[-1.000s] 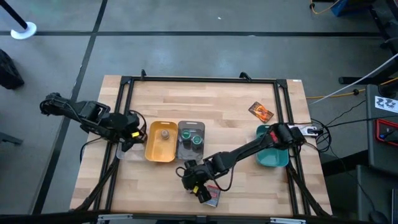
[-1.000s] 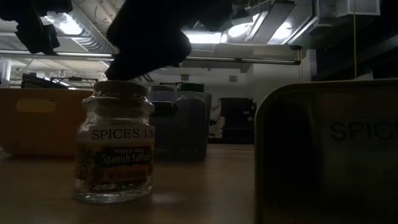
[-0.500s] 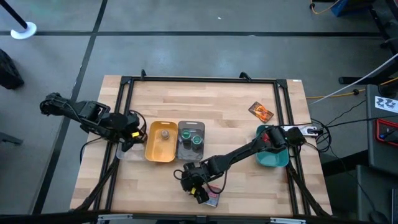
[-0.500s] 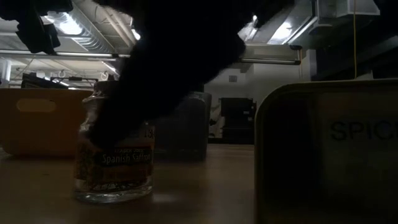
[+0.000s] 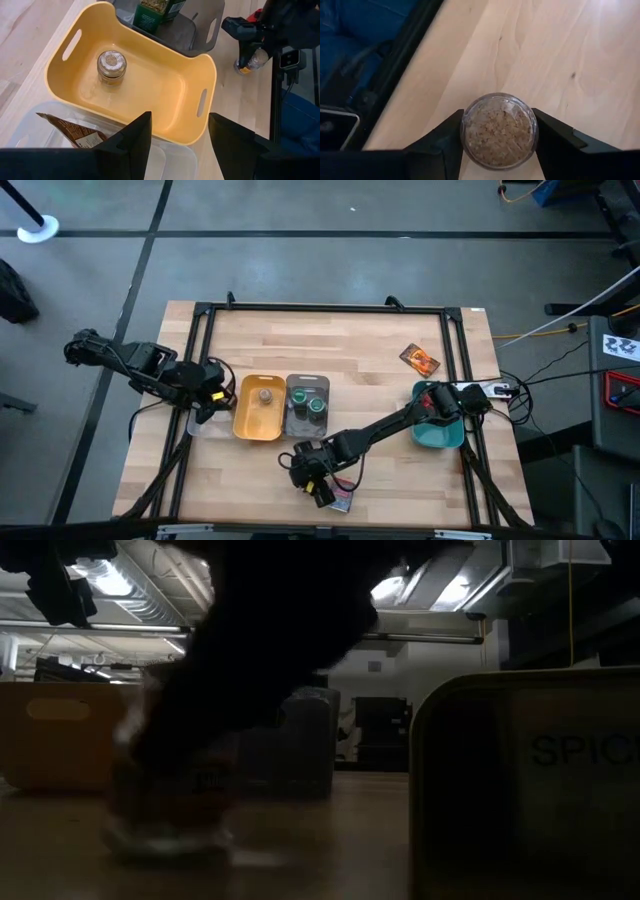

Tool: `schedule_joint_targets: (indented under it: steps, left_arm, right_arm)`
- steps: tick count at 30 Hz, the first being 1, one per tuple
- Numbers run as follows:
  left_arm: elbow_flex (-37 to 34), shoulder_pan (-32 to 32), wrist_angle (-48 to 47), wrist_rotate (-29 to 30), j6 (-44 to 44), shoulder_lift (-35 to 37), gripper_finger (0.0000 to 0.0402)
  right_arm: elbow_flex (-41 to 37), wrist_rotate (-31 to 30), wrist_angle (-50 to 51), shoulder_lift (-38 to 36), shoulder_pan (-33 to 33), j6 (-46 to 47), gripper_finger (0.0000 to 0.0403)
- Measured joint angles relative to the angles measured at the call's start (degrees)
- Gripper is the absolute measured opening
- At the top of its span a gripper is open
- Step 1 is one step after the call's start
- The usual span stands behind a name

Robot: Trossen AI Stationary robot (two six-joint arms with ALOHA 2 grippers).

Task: Sort spices by type
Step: Put the brown spice bottle into the yellow bin

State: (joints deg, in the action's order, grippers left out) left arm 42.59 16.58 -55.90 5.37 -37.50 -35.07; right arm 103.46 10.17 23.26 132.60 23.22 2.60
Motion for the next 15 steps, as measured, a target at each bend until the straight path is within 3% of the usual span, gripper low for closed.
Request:
schedule_joint_targets:
  steps: [7, 15]
  left_arm:
    - [0.00, 0.00, 0.04, 0.00, 0.00, 0.00, 0.0180]
    - [0.00, 0.01, 6.50, 1.76, 4.84, 0.02, 0.0180]
  right_arm:
    - [6.67, 0.34, 4.52, 0.00, -0.01, -7.13, 0.0203]
    - [14.17, -5.50, 6.92, 0.00, -1.98, -13.85, 0.0198]
